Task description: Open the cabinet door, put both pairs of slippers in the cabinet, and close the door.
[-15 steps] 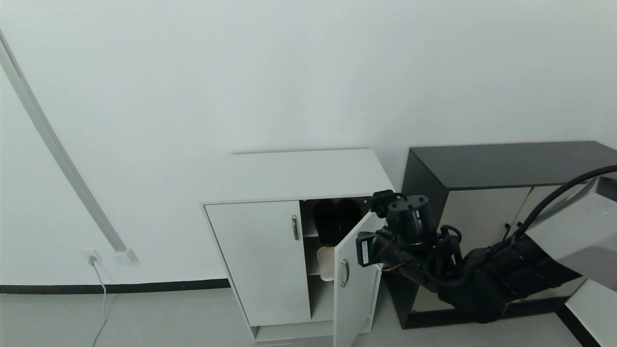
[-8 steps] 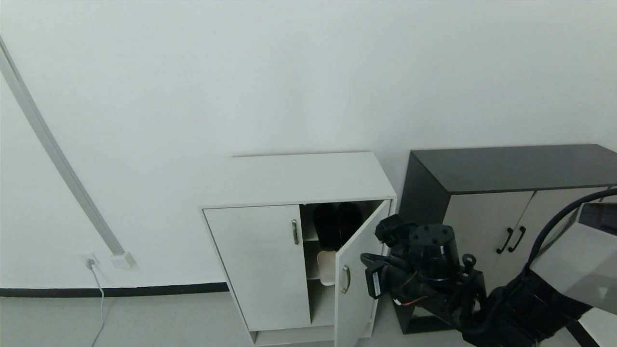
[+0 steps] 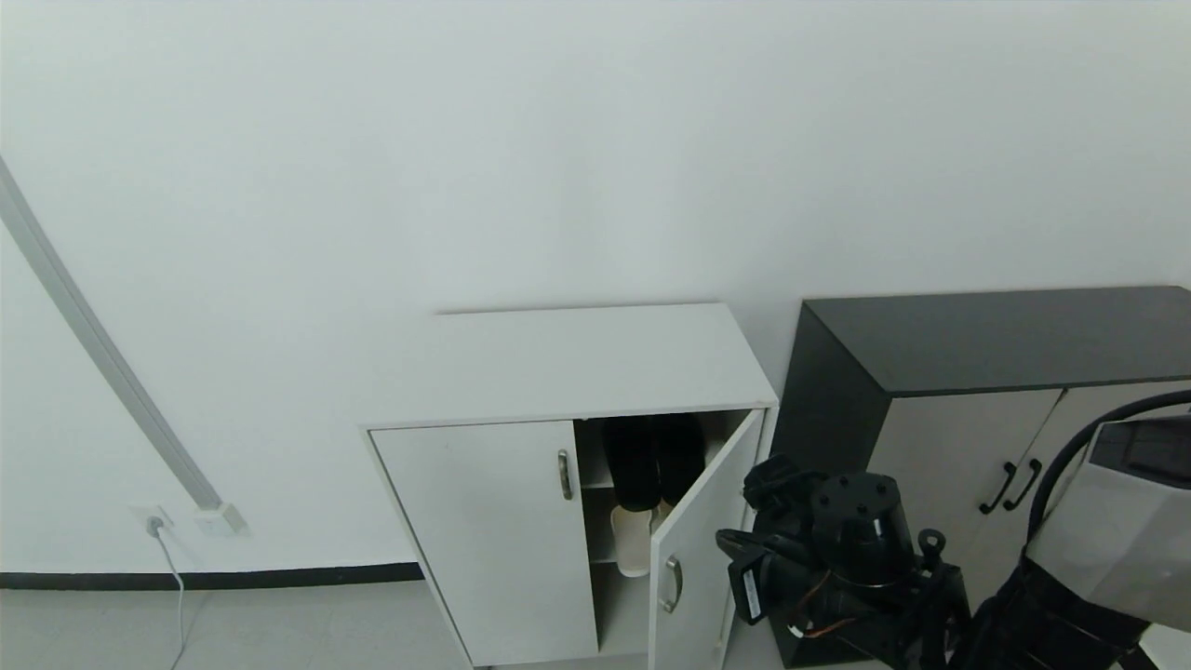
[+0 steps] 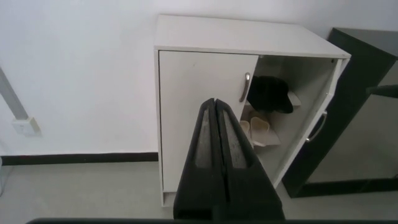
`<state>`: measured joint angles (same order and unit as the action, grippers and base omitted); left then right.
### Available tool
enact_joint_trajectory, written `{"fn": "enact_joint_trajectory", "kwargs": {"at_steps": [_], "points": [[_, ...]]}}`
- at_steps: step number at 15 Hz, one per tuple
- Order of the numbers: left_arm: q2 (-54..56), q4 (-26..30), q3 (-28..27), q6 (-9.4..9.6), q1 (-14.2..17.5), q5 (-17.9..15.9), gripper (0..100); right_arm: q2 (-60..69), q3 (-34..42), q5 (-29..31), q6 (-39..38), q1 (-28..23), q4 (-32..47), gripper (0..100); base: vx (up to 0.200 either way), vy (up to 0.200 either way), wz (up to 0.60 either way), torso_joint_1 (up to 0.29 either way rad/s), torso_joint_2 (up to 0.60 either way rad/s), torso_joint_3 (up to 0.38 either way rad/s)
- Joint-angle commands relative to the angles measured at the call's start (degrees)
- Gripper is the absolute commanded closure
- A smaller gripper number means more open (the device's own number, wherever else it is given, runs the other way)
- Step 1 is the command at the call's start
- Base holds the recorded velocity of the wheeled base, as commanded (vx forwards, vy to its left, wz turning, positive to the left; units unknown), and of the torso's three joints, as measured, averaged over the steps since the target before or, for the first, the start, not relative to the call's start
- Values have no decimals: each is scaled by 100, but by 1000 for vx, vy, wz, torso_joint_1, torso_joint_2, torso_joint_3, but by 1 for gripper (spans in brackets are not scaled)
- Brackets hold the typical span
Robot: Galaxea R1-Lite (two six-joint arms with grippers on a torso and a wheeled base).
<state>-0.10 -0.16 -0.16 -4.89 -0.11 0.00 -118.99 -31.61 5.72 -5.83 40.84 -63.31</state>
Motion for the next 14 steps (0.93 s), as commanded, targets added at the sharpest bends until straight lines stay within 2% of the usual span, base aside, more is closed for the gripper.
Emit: {"fn": "enact_joint_trajectory", "kwargs": {"at_steps": [1, 14], "points": [[1, -2, -2, -3, 2, 0, 100, -291, -240, -88, -6, -23, 11, 100, 0, 0, 0, 0, 0, 0], [1, -2, 7, -21, 2, 9, 100, -1513, -1814, -71, -6, -445, 20, 100, 0, 0, 0, 0, 0, 0]]}}
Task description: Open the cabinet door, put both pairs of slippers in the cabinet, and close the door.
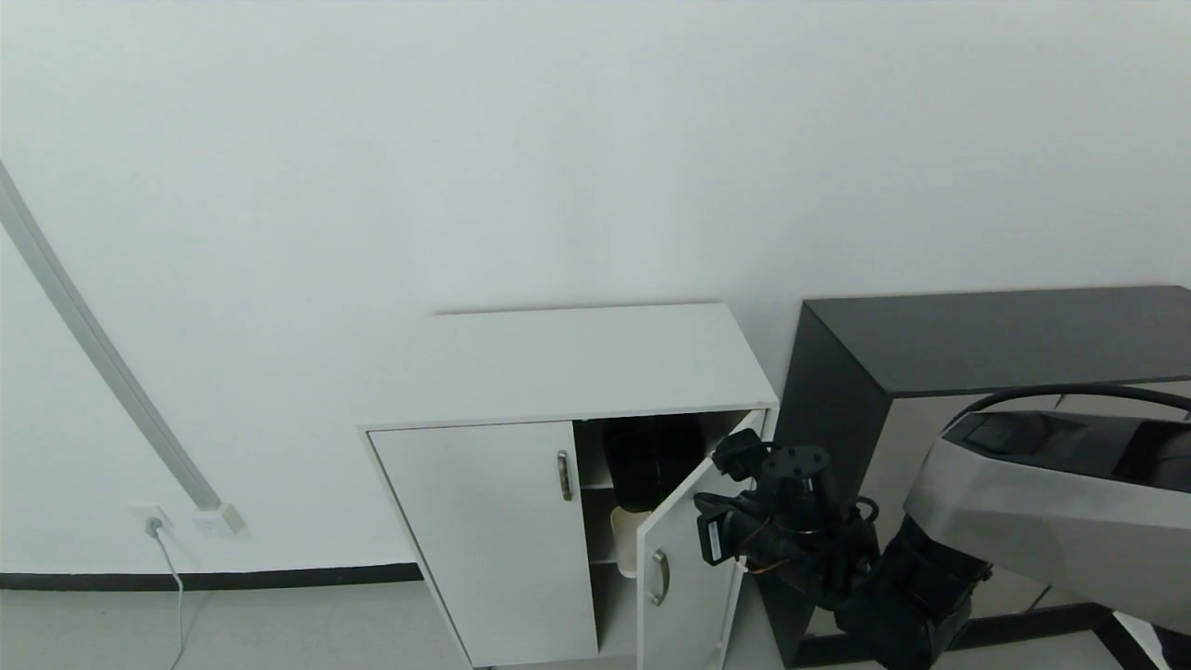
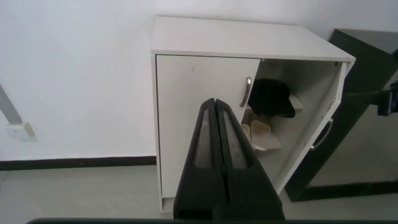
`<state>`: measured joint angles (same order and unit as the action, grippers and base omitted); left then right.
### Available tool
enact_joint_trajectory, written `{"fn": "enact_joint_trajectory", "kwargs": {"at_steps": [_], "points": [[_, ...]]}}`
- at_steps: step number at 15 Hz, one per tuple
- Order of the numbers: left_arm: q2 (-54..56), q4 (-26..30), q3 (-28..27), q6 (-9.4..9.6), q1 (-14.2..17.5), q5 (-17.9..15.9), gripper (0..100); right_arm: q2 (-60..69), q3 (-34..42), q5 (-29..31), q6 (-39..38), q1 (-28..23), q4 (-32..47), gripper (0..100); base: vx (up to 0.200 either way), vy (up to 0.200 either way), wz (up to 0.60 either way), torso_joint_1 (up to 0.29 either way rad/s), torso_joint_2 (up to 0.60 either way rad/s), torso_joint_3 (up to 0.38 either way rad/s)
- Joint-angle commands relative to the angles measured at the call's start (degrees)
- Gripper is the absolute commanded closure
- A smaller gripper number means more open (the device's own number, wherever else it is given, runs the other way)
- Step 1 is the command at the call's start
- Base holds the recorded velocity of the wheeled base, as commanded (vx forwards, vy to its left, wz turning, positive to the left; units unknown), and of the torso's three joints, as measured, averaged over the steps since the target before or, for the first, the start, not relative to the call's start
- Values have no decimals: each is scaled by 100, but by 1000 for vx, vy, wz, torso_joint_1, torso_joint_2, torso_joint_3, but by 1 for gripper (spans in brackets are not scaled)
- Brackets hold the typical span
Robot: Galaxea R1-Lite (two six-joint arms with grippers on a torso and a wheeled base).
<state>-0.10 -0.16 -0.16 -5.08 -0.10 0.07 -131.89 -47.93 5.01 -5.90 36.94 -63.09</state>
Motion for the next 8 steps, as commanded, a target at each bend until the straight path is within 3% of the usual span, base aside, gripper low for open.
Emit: {"fn": "enact_joint_trajectory", "kwargs": {"at_steps": [1, 8], "points": [[1, -2, -2, -1, 1, 1, 100, -320, -322, 0, 1, -90, -2, 100, 0, 0, 0, 0, 0, 0], [1, -2, -2, -1, 1, 1, 100, -821, -1236, 9, 1, -169, 227, 100, 0, 0, 0, 0, 0, 0]]}}
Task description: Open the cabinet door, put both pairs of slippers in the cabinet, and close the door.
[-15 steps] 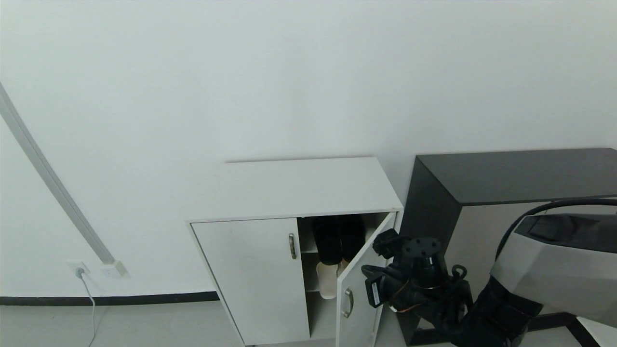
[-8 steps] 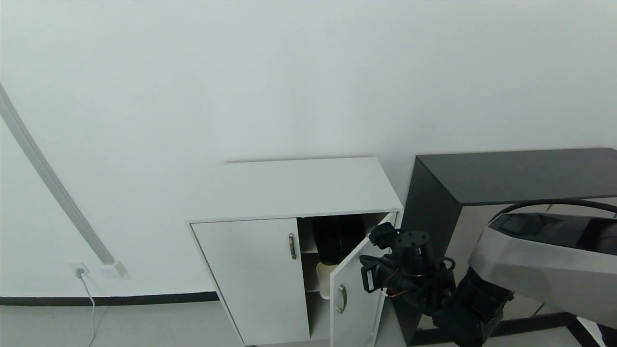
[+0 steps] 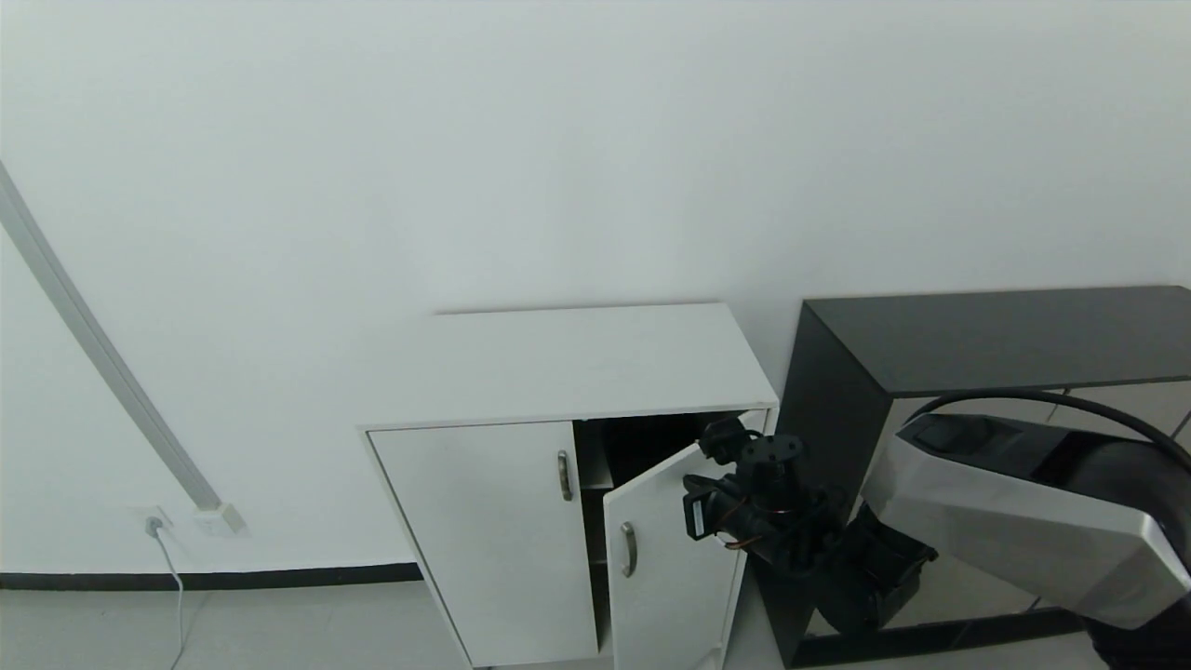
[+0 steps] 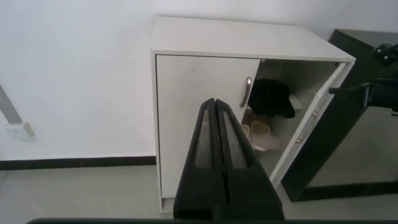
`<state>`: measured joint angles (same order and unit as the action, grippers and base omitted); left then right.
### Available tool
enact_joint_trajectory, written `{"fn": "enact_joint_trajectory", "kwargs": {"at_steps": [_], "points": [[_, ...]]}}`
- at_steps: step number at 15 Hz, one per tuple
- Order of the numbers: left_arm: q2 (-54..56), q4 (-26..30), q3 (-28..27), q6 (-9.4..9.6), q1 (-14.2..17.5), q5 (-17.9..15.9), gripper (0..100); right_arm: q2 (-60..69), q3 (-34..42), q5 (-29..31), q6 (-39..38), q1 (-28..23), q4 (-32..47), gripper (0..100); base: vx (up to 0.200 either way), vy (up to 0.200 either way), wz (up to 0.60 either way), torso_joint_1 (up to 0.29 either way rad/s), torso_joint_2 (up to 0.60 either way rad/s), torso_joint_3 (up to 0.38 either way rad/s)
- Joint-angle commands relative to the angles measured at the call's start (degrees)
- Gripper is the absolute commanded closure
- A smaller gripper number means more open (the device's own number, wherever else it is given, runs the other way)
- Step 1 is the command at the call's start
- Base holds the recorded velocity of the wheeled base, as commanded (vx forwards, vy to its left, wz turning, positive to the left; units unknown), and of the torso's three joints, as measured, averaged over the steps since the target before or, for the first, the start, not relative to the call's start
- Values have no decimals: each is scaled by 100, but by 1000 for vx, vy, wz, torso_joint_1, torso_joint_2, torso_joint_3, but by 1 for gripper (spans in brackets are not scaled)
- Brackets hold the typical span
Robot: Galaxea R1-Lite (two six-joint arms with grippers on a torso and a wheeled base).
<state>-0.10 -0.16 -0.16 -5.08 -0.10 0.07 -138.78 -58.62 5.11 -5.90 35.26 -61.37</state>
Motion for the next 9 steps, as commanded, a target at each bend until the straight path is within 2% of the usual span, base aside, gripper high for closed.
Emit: {"fn": "enact_joint_trajectory", "kwargs": {"at_steps": [1, 9], "points": [[1, -2, -2, -1, 1, 1, 100, -158, -307, -1, 10, -1, 151, 100, 0, 0, 0, 0, 0, 0], [1, -2, -2, -19, 1, 81, 100, -554, -1265, 17, 45, -168, 740, 100, 0, 0, 0, 0, 0, 0]]}}
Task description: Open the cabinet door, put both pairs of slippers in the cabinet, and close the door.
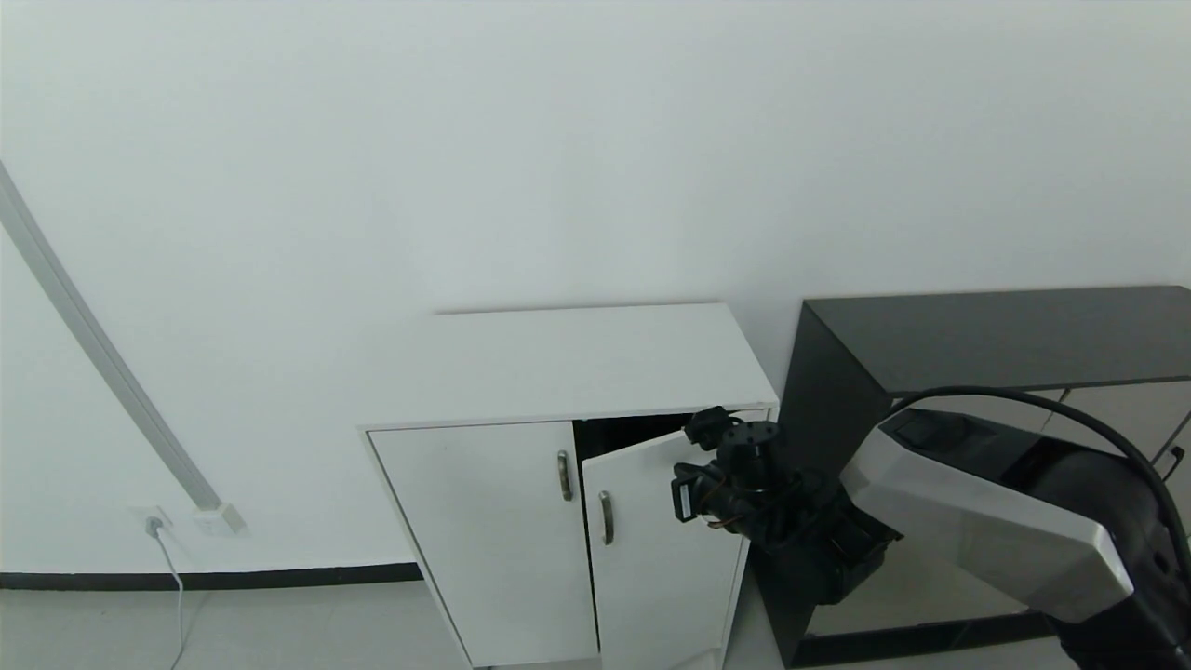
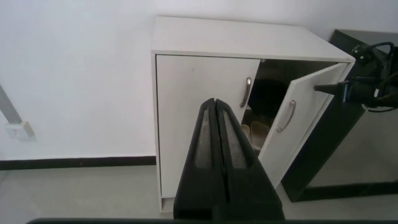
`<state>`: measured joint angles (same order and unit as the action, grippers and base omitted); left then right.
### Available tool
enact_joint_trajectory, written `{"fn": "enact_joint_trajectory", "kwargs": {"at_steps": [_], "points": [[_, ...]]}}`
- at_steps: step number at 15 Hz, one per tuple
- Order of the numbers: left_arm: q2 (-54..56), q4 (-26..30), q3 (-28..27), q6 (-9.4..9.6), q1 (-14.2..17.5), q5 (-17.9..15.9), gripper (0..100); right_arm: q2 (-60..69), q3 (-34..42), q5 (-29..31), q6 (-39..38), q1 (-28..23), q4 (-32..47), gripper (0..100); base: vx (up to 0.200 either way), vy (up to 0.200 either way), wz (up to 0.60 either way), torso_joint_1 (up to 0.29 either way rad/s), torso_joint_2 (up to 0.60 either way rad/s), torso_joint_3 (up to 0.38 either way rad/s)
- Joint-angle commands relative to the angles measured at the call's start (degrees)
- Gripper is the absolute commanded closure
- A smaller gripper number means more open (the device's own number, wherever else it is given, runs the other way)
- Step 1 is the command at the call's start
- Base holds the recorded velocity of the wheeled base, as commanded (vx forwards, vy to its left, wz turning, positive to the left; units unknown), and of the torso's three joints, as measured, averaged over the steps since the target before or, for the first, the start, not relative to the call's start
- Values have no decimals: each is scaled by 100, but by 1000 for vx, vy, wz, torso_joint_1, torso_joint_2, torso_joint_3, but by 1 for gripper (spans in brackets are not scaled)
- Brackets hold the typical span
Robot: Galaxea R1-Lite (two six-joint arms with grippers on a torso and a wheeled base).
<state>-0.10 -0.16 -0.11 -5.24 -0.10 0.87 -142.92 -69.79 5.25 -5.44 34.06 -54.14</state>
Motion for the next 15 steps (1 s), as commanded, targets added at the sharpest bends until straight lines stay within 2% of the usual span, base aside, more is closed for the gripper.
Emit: {"fn": "enact_joint_trajectory", "kwargs": {"at_steps": [1, 15], "points": [[1, -2, 2, -3, 1, 1, 100, -218, -281, 2, -1, -84, 53, 100, 0, 0, 0, 0, 0, 0], [1, -2, 2, -3, 1, -7, 100, -473, -1537, 11, -1, -312, 1090, 100, 0, 0, 0, 0, 0, 0]]}}
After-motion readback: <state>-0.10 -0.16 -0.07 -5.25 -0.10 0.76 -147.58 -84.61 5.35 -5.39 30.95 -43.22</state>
